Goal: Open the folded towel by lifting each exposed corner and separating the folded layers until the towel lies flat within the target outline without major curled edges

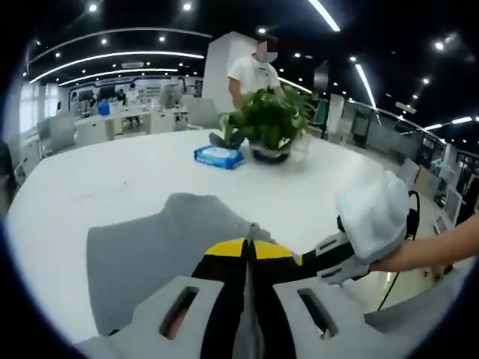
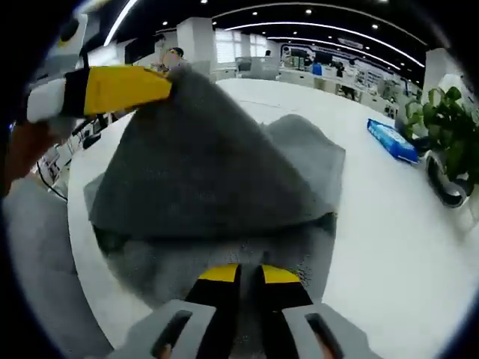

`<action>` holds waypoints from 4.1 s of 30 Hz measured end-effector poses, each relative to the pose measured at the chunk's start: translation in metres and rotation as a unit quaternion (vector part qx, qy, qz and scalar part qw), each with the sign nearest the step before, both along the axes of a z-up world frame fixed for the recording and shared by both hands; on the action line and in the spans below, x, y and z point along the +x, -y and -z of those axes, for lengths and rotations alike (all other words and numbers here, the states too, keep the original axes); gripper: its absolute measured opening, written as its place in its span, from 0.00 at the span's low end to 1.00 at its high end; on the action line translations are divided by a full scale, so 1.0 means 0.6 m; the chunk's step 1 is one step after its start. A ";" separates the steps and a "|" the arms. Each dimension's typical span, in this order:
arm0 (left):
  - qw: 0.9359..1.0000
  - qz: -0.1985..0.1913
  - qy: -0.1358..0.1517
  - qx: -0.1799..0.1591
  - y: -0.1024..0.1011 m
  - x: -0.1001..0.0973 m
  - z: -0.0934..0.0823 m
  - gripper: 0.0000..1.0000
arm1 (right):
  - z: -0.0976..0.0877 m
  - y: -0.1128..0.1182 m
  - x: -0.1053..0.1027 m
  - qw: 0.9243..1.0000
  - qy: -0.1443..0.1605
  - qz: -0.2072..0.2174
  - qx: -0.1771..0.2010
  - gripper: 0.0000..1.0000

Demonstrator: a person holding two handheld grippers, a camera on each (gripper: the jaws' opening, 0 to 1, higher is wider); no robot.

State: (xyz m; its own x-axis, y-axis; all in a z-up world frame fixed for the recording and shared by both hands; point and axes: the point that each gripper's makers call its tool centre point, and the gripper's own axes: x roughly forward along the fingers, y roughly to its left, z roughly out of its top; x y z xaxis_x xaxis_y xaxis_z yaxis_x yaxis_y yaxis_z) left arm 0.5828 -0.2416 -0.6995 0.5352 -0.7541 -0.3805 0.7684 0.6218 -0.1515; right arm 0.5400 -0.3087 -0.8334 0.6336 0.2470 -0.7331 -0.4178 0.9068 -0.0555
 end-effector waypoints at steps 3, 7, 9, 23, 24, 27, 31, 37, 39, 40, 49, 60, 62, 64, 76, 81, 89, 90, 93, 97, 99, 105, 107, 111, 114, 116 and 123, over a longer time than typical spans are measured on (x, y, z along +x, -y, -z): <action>1.000 -0.022 0.001 -0.003 -0.027 0.017 -0.011 0.01 | 0.004 0.004 -0.010 1.000 -0.023 0.007 -0.004 0.00; 0.999 -0.042 0.021 0.008 -0.057 0.035 -0.022 0.01 | 0.004 0.008 -0.009 1.000 -0.026 -0.006 -0.008 0.00; 0.998 -0.052 0.027 0.011 -0.074 0.043 -0.029 0.01 | 0.005 0.009 -0.009 1.000 -0.028 -0.010 -0.009 0.00; 0.988 -0.137 0.047 0.044 -0.215 0.073 -0.040 0.01 | 0.006 0.022 -0.011 0.999 -0.041 -0.013 -0.017 0.00; 0.987 -0.145 0.048 0.046 -0.227 0.073 -0.039 0.01 | 0.006 0.023 -0.011 0.999 -0.040 -0.013 -0.017 0.00; 0.985 -0.157 0.052 0.053 -0.251 0.071 -0.038 0.01 | 0.007 0.031 -0.008 0.999 -0.041 -0.008 -0.020 0.00; 0.982 -0.176 0.043 0.044 -0.277 0.068 -0.036 0.01 | 0.007 0.044 -0.009 0.999 -0.046 0.003 -0.028 0.00; 0.977 -0.210 0.029 0.032 -0.318 0.067 -0.022 0.01 | 0.007 0.070 -0.013 0.998 -0.050 0.014 -0.033 0.00; 0.974 -0.223 0.019 0.025 -0.337 0.069 -0.012 0.01 | 0.006 0.074 -0.014 0.998 -0.051 0.020 -0.026 0.00; 0.973 -0.228 0.016 0.022 -0.345 0.070 -0.007 0.01 | 0.006 0.076 -0.015 0.998 -0.051 0.020 -0.026 0.00; 0.965 -0.261 0.009 0.023 -0.398 0.067 0.006 0.01 | 0.006 0.092 -0.017 0.998 -0.052 0.032 -0.021 0.00; 0.954 -0.298 -0.011 0.024 -0.458 0.062 0.035 0.01 | 0.006 0.107 -0.022 0.997 -0.058 0.044 -0.036 0.00; 0.951 -0.308 -0.020 0.027 -0.475 0.058 0.047 0.01 | 0.006 0.114 -0.024 0.996 -0.060 0.046 -0.039 0.00; 0.947 -0.319 -0.027 0.027 -0.490 0.053 0.058 0.01 | 0.006 0.121 -0.027 0.996 -0.060 0.052 -0.043 0.00; 0.934 -0.351 -0.052 0.044 -0.544 0.059 0.065 0.01 | 0.006 0.146 -0.034 0.995 -0.055 0.076 -0.033 0.00; 0.925 -0.372 -0.056 0.051 -0.583 0.069 0.064 0.01 | 0.007 0.160 -0.034 0.994 -0.052 0.089 -0.031 0.00; 0.909 -0.405 -0.082 0.056 -0.647 0.068 0.078 0.01 | 0.008 0.171 -0.037 0.993 -0.050 0.100 -0.032 0.00; 0.906 -0.409 -0.090 0.058 -0.655 0.065 0.084 0.01 | 0.008 0.172 -0.037 0.993 -0.050 0.101 -0.032 0.00; 0.900 -0.420 -0.102 0.061 -0.676 0.060 0.099 0.01 | 0.007 0.175 -0.039 0.992 -0.049 0.111 -0.032 0.00; 0.895 -0.426 -0.114 0.061 -0.689 0.052 0.109 0.01 | 0.007 0.179 -0.045 0.992 -0.043 0.116 -0.037 0.00; 0.895 -0.427 -0.117 0.062 -0.692 0.048 0.112 0.01 | 0.006 0.182 -0.051 0.991 -0.042 0.119 -0.040 0.00; 0.894 -0.423 -0.125 0.073 -0.699 0.035 0.121 0.01 | 0.005 0.190 -0.073 0.989 -0.037 0.134 -0.043 0.00; 0.895 -0.420 -0.129 0.078 -0.702 0.028 0.125 0.01 | 0.005 0.192 -0.084 0.989 -0.037 0.136 -0.047 0.00; 0.897 -0.413 -0.132 0.089 -0.707 0.011 0.133 0.01 | 0.003 0.196 -0.105 0.988 -0.034 0.141 -0.052 0.00; 0.897 -0.411 -0.137 0.093 -0.713 -0.001 0.142 0.01 | 0.002 0.203 -0.124 0.986 -0.031 0.157 -0.042 0.00; 0.895 -0.411 -0.146 0.091 -0.717 -0.011 0.149 0.01 | 0.003 0.206 -0.134 0.985 -0.031 0.169 -0.031 0.00; 0.902 -0.400 -0.145 0.073 -0.705 -0.036 0.153 0.01 | 0.001 0.198 -0.149 0.984 -0.022 0.179 -0.008 0.00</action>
